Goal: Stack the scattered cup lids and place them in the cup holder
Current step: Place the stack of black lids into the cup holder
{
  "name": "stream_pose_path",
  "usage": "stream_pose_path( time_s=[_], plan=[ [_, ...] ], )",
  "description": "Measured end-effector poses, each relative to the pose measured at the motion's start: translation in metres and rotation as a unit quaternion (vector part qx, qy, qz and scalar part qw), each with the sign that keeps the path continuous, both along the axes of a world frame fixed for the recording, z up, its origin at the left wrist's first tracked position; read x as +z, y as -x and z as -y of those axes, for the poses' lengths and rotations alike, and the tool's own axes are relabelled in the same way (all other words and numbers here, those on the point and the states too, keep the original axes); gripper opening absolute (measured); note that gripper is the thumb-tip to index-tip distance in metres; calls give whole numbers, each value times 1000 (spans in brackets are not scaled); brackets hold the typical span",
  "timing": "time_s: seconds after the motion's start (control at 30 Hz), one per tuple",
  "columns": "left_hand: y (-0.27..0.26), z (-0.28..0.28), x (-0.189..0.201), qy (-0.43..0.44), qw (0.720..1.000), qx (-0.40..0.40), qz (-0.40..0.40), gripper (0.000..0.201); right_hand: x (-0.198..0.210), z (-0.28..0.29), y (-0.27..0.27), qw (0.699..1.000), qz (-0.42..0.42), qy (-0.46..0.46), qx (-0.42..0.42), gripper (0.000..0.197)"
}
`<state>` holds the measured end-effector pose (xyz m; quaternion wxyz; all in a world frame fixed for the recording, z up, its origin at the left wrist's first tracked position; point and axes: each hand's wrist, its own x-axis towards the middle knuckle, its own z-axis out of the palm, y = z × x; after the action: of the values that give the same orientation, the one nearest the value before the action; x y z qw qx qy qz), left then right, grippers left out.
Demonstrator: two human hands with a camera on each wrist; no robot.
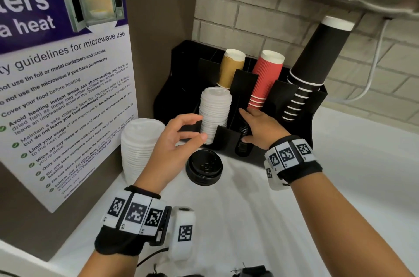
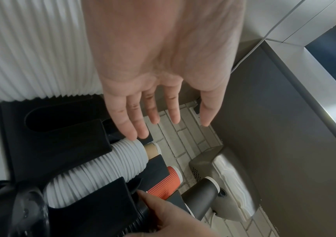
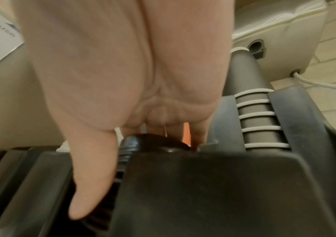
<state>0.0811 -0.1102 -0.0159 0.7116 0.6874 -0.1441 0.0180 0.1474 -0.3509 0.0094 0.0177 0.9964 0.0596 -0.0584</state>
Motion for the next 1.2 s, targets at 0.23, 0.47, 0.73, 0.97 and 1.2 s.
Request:
stream_pose_path(
  time_s=[0.23, 0.47, 0.73, 0.97, 1.2],
  plan=[
    [0, -1, 1, -3, 1000, 6, 1, 35, -10, -3, 5, 996, 54, 71, -6, 101],
    [4, 0, 3, -3, 1000, 5, 2, 36, -21, -8, 11, 987, 107, 116, -13, 107],
    [5, -2, 10, 6, 1000, 14, 12, 34, 1, -36, 35, 976, 196, -63, 78, 65],
    [6, -3, 7, -5, 1000, 7, 21, 29, -36, -91, 37, 981, -153, -94, 69, 82],
    [5, -5, 7, -6, 1000, 9, 10, 33, -49, -106, 32, 986, -162, -38, 21, 86]
  ],
)
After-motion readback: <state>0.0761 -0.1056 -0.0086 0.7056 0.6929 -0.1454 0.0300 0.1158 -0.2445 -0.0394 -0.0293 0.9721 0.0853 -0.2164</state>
